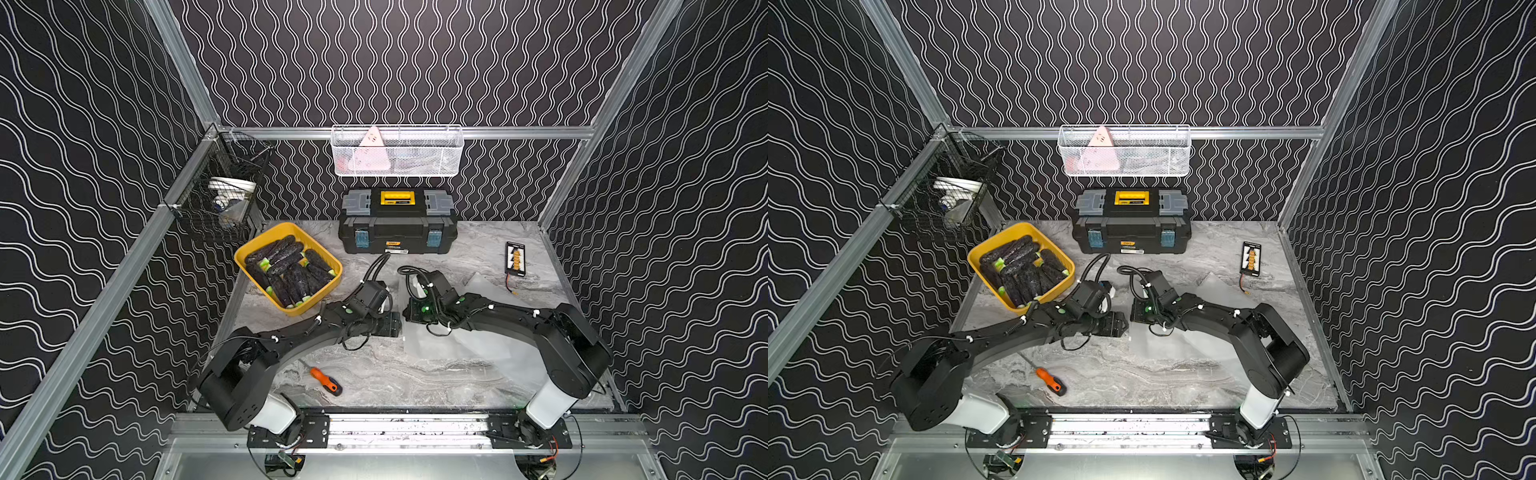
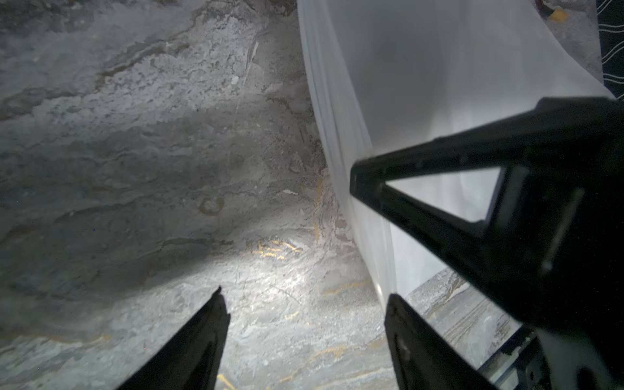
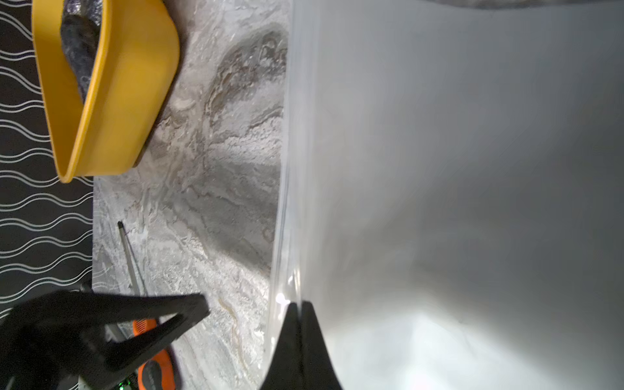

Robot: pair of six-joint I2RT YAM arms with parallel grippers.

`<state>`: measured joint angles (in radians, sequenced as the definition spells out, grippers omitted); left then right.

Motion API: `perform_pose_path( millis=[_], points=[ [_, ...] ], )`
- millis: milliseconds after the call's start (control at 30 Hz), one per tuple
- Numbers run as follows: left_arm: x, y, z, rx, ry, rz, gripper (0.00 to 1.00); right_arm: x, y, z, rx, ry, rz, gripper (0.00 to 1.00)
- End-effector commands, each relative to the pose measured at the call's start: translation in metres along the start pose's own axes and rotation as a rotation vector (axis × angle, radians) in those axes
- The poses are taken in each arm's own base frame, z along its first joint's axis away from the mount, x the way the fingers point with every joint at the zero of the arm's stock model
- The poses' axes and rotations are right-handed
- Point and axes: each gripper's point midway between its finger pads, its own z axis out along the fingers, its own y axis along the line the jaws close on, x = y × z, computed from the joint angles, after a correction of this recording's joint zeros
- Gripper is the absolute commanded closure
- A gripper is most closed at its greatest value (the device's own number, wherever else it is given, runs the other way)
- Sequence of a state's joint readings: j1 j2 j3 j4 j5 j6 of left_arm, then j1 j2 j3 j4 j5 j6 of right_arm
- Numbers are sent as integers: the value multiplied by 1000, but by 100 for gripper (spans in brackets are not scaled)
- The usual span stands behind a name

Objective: Place the eggplant in a zip-top bag and seal the zipper
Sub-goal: Open the zipper food storage bag.

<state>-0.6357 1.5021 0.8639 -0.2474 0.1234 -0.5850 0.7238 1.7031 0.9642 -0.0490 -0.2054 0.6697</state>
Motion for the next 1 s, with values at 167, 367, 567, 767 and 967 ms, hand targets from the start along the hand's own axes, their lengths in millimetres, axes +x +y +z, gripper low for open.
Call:
perform_pose_path(
  millis=[167, 367, 567, 767, 967],
  points=[
    [-14, 3, 20, -21, -29, -41, 28, 6, 10, -6, -40, -9, 7, 100],
    [-13, 25, 28, -66, -24, -76, 36, 3, 13, -15, -34, -23, -5, 100],
    [-24, 39, 32, -103, -39, -95, 40, 0, 19, -28, -3, -37, -32, 100],
    [-37, 47, 30, -184, -65, -99, 44, -23, 24, -52, 80, -121, -60, 100],
    [-51, 45, 20, -203, -94, -100, 42, -53, 17, -58, 184, -244, -74, 100]
  ],
)
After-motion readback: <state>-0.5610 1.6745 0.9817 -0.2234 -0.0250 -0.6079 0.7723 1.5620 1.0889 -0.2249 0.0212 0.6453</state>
